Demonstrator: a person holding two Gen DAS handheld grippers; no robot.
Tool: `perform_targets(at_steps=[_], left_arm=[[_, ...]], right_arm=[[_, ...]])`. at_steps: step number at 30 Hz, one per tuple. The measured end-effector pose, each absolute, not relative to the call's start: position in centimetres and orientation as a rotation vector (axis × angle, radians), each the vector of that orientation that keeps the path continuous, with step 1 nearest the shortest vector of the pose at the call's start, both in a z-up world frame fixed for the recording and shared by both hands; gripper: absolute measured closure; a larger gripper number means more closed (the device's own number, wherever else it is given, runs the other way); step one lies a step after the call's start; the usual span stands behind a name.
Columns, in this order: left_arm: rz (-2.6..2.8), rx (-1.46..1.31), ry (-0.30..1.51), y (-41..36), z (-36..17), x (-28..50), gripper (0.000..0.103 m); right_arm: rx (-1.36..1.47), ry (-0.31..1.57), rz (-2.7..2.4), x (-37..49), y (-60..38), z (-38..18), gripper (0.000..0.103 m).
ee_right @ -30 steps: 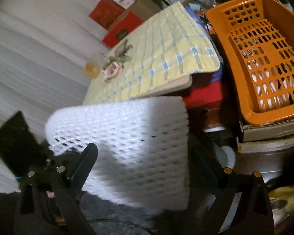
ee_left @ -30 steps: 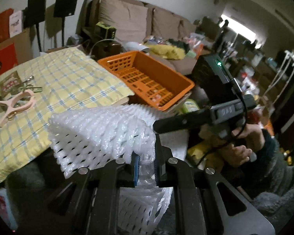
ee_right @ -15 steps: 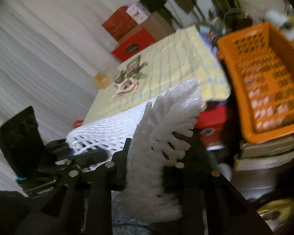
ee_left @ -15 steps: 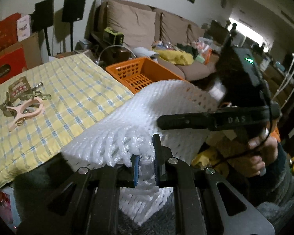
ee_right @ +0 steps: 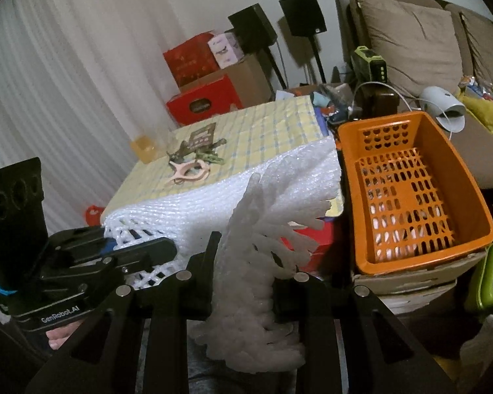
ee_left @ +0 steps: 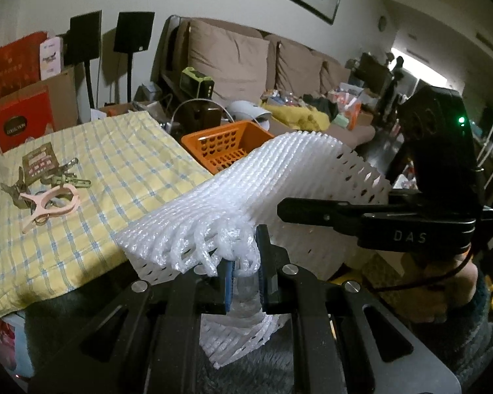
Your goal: Organize objects
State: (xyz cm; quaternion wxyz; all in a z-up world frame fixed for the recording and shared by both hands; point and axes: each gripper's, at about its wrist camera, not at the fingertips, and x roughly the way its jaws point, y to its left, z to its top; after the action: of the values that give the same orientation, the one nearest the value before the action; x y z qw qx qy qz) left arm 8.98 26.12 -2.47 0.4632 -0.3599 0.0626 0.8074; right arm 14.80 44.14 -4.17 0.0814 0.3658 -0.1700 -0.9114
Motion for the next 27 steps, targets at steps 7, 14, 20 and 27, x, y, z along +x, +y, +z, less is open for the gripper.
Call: perform_targets(at_steps=[7,14,20,27], left_arm=[[1.993,-0.860,0.165,27.0,-2.0,9.3,0.092],[2.002,-0.888,0.091,27.8,-2.8,9.4,0.092],[2.007,-0.886,0.078,28.4,-2.5,9.6,0.092],[2.035,-0.874,0.064,29.4,-1.9,9.4,0.092]], right_arm=[[1.072,-0.512,-2.750,15.4,44.9,-3.6,0.078],[1.098,-0.452,-2.804,15.7,45.2,-3.1,0.078],[1.104,-0.428,-2.828,16.1,45.6,-2.6,0.078],[1.098,-0.396,-2.867,16.2,45.9,-2.0,0.078]])
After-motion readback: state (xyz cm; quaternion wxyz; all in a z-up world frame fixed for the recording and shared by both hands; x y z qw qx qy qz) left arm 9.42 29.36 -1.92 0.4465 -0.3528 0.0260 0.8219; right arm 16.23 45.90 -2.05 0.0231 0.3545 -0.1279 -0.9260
